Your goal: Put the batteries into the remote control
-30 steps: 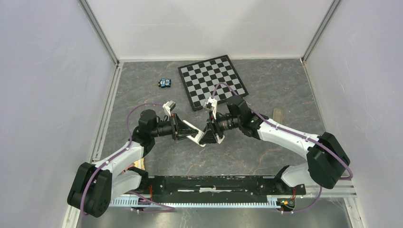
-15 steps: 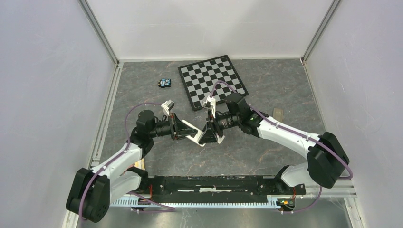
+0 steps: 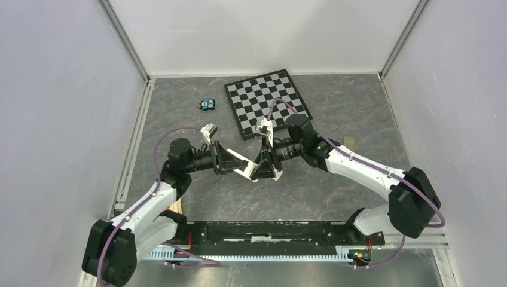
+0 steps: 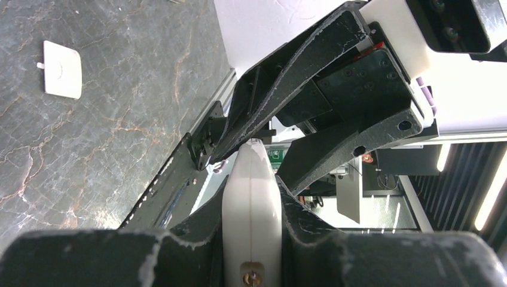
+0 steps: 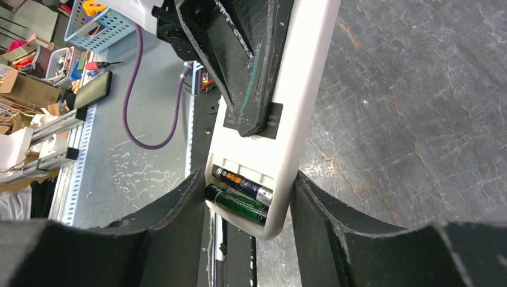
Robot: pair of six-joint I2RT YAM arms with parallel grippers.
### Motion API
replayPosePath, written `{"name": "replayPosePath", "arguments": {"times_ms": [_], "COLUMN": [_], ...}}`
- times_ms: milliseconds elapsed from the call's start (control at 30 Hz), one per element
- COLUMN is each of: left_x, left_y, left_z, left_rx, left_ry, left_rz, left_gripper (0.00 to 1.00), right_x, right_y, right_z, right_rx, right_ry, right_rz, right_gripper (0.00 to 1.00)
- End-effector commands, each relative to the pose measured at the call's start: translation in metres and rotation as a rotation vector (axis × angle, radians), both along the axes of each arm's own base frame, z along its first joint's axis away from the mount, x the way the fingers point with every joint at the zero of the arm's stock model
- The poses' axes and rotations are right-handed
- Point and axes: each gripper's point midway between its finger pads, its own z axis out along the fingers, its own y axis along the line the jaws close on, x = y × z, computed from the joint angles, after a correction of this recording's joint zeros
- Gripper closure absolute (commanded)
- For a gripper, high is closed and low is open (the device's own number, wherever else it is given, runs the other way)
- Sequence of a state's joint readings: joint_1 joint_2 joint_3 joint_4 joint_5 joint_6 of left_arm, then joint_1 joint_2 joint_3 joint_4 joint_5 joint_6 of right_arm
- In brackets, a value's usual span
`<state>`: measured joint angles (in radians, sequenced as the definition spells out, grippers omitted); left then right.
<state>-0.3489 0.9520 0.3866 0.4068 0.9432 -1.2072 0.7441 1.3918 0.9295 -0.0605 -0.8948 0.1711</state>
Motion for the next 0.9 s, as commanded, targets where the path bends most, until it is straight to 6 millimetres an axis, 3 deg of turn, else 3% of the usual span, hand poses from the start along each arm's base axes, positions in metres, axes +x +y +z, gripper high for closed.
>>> {"name": "replayPosePath", "arguments": {"times_ms": [0,167,333,600,733,867], "left_x": [-0.028,-0.031,-0.023,-0.015,-0.015,-0.013], "left_y": [0.0,0.001,0.0,-0.002,-0.002,-0.002], "left_z": [0.062,0.061,0.046,0.031,0.028,0.026], "left_rx": [-0.135,-0.133,-0.095,-0.068,-0.062,-0.058], "left_ry": [-0.127,-0.131,-0.115,-0.094,-0.092,-0.093], "left_rz": [-0.143,-0.148,-0.124,-0.11,-0.106,-0.098], "left_gripper": [0.98,0.98,0.98,0.98,0.98,0.98], "right_x": [0.01,0.011,0.0,-0.022,-0.012,-0.008], "right_y": [-0.011,-0.012,-0.01,-0.016,-0.011,-0.009], "right_z": [-0.03,-0.017,0.009,0.042,0.054,0.051], "right_rx": [-0.077,0.019,0.146,0.29,0.325,0.314], "right_ry": [0.019,0.011,-0.014,-0.019,0.036,0.086], "right_rz": [-0.029,-0.022,0.015,0.066,-0.026,-0.053], "right_gripper": [0.42,0.16,0.05,0.02,0.02,0.13]}}
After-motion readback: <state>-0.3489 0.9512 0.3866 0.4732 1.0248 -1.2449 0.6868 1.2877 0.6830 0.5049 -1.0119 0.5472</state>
